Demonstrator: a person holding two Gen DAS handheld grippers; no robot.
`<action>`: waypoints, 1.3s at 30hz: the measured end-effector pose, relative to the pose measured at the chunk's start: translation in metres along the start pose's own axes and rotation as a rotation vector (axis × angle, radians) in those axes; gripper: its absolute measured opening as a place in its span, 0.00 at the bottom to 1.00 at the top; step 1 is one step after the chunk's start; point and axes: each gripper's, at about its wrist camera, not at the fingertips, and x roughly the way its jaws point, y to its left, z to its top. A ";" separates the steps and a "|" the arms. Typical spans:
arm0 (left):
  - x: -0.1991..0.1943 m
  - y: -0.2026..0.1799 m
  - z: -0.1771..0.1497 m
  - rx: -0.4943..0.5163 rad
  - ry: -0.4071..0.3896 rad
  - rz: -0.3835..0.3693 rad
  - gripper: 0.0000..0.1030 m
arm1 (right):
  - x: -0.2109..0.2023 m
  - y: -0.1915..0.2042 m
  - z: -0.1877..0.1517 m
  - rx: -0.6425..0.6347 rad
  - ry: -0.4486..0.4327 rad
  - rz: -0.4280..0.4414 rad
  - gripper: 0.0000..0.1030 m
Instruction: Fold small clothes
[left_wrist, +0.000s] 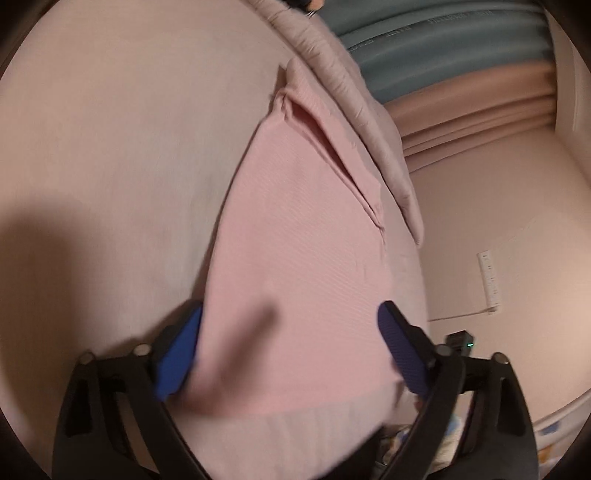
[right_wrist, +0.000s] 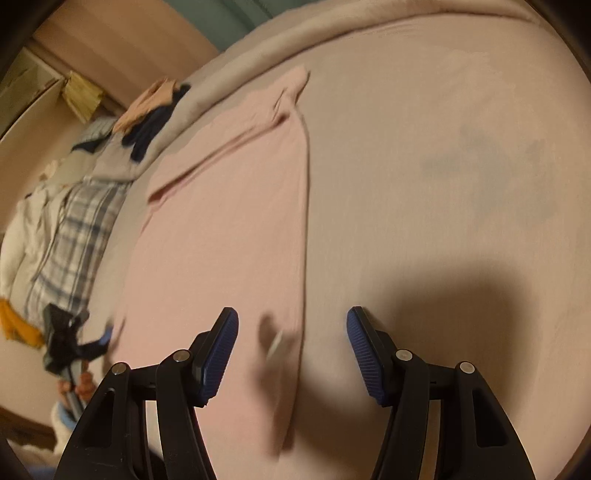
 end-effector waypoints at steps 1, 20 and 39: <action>0.001 -0.002 -0.002 0.006 0.014 0.010 0.76 | 0.001 0.003 -0.003 -0.004 0.012 0.003 0.59; 0.012 -0.001 -0.008 -0.053 0.022 0.061 0.09 | 0.007 0.015 -0.024 -0.056 -0.005 0.074 0.08; -0.035 -0.075 -0.033 0.205 -0.152 -0.116 0.05 | -0.056 0.038 -0.035 -0.162 -0.194 0.208 0.03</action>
